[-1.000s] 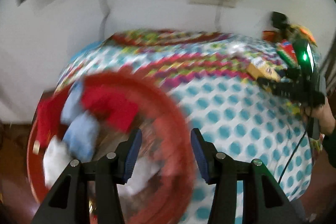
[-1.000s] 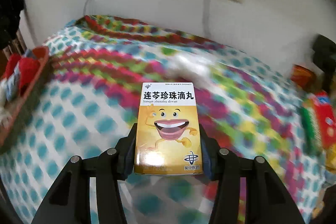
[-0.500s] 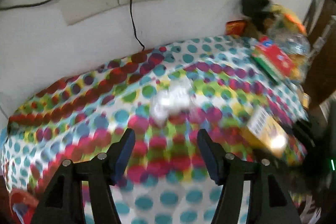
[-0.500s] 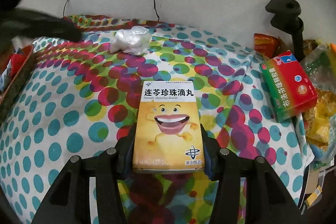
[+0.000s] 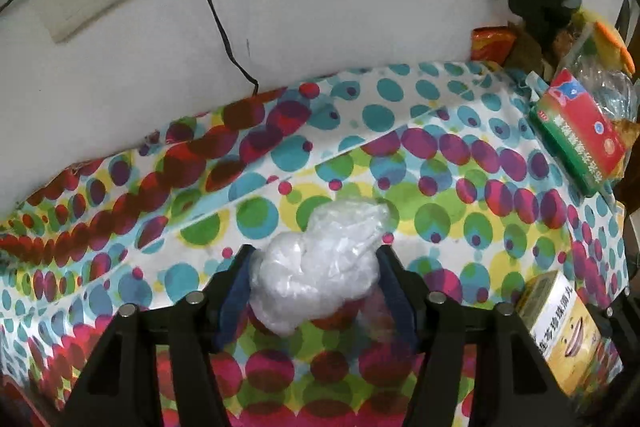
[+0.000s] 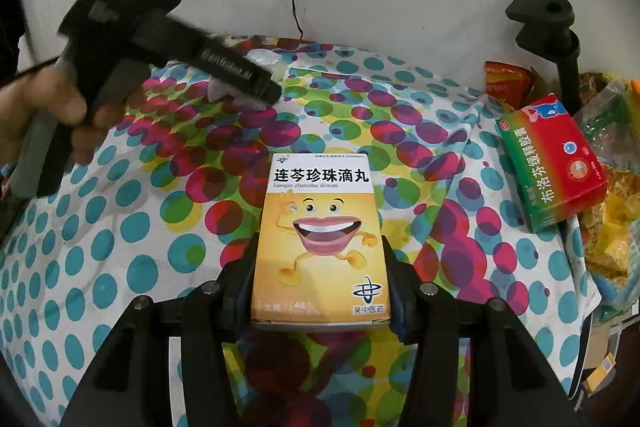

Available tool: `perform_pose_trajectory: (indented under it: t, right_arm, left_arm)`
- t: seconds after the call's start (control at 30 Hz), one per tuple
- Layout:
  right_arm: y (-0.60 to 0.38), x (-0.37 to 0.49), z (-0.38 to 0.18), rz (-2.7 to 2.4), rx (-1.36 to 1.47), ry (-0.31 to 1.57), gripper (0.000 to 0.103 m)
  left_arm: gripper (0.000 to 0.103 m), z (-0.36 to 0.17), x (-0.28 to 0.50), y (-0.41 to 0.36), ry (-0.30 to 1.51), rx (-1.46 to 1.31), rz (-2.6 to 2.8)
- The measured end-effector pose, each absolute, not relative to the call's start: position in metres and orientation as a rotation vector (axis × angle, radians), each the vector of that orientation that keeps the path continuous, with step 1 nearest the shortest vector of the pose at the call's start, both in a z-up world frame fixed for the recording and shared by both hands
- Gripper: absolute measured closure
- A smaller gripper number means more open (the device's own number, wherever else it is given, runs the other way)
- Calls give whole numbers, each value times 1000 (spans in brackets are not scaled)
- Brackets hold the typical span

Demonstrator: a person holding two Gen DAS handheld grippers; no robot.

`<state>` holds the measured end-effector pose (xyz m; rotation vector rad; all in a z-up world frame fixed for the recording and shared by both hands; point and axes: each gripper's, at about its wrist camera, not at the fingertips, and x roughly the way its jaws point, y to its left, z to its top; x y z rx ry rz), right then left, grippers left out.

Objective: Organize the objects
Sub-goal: 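Grasp the yellow box with right while left grasps the clear plastic bag, then carry the plastic bag onto the tray with left while right holds the yellow box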

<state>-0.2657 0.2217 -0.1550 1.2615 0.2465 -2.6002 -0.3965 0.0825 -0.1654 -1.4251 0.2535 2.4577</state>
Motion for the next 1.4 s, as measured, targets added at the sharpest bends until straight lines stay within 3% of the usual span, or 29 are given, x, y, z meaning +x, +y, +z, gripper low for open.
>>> perform_pose_trajectory:
  t: [0.63,1.4]
  right_arm:
    - [226,-263,-160,-2612,1266,242,49]
    - [228,-262,-163,-2615,1264,248,49]
  left_arm:
    - [56,-112,-318,63,276,-1471,2584]
    - [56,-79,-247,-77,133,-1587,2746]
